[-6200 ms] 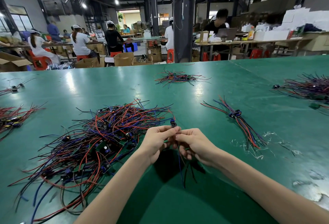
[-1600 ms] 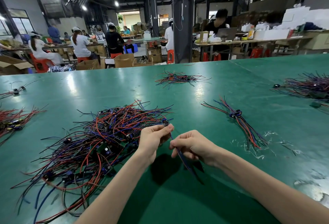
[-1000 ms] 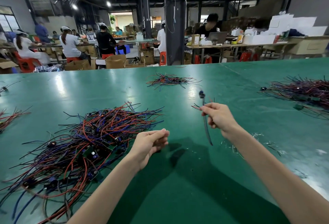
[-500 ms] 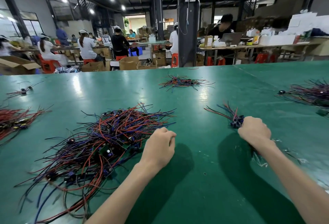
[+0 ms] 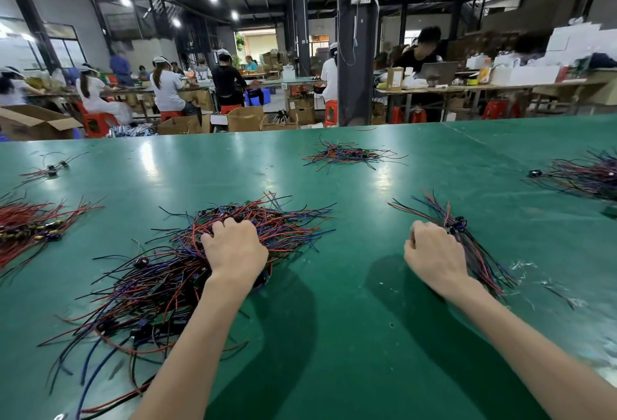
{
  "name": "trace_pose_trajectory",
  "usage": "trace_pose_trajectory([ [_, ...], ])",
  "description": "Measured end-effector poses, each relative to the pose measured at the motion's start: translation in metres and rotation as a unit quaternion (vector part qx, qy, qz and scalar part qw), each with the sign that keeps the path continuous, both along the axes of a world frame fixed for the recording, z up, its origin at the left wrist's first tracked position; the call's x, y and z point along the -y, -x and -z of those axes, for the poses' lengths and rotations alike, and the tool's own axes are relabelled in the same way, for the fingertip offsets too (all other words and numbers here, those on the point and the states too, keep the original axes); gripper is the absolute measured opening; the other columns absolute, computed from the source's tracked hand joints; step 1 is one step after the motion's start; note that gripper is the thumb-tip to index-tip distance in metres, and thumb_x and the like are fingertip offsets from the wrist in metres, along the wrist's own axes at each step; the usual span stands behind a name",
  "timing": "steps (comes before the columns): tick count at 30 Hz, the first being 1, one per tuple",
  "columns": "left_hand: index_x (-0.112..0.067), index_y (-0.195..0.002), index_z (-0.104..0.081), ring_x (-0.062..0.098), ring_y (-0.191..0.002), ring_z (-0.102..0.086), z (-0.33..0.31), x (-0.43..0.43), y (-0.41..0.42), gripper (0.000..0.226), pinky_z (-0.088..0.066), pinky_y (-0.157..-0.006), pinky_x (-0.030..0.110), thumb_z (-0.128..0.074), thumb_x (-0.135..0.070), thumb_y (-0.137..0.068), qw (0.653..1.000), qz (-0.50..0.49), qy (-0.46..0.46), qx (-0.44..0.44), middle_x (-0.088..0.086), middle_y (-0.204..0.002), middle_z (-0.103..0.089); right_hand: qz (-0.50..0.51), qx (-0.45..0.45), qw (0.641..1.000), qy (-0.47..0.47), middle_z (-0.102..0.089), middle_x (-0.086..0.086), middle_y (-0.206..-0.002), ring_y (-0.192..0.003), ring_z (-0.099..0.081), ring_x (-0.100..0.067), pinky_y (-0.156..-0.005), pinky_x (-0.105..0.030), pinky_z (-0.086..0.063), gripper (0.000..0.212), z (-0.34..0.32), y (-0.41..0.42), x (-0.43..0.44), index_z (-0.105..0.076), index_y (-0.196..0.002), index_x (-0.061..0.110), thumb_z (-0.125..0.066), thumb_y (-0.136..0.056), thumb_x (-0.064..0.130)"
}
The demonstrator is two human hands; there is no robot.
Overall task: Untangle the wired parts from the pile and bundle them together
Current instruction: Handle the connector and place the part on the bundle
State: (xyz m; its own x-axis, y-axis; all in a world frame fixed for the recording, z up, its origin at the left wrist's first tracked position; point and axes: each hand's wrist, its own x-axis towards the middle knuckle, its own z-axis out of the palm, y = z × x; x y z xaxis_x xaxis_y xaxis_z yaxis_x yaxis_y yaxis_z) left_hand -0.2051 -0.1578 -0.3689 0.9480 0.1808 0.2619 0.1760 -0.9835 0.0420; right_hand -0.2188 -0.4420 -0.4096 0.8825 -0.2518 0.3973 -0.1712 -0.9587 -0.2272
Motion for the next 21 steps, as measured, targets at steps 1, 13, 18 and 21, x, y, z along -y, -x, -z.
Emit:
trace_pose_trajectory([
  [1,-0.014,-0.117,-0.059,0.03,-0.118,-0.045,-0.001,-0.002,0.0,0.029,-0.035,-0.098,0.044,-0.048,-0.023,-0.091,1.0,0.005,0.003,0.002,0.011,-0.122,-0.055,-0.012,0.005,1.0,-0.001,-0.062,-0.013,-0.1,-0.089,-0.061,-0.035,-0.068,-0.036,-0.042,0.012,0.002,0.0,-0.004,-0.054,-0.09,0.009,-0.05,-0.089,0.019],
  [13,-0.023,-0.111,-0.064,0.027,-0.115,-0.043,0.003,-0.014,-0.006,0.025,-0.03,-0.096,0.043,-0.054,-0.018,-0.089,1.0,0.012,0.012,0.019,0.005,-0.117,-0.057,-0.046,-0.002,0.998,-0.032,-0.063,-0.008,-0.097,-0.086,-0.06,-0.033,-0.069,-0.035,-0.044,0.016,0.011,0.007,-0.017,-0.058,-0.091,0.01,-0.049,-0.091,0.024],
  [18,-0.023,-0.103,-0.067,0.027,-0.106,-0.047,0.006,-0.015,-0.007,0.017,-0.029,-0.095,0.041,-0.058,-0.015,-0.091,0.981,0.053,0.076,0.172,0.006,-0.107,-0.06,-0.052,0.009,0.997,-0.051,-0.063,-0.008,-0.096,-0.084,-0.059,-0.033,-0.069,-0.036,-0.045,0.016,0.009,0.009,-0.02,-0.058,-0.091,0.01,-0.049,-0.091,0.024],
  [21,-0.01,-0.1,-0.069,0.032,-0.094,-0.054,0.001,-0.012,-0.005,0.014,-0.035,-0.095,0.042,-0.062,-0.007,-0.089,0.938,0.103,0.145,0.297,0.012,-0.097,-0.061,-0.057,0.021,0.996,-0.063,-0.063,-0.007,-0.094,-0.082,-0.058,-0.033,-0.067,-0.035,-0.044,0.016,0.009,0.01,-0.021,-0.058,-0.09,0.01,-0.05,-0.092,0.024],
])
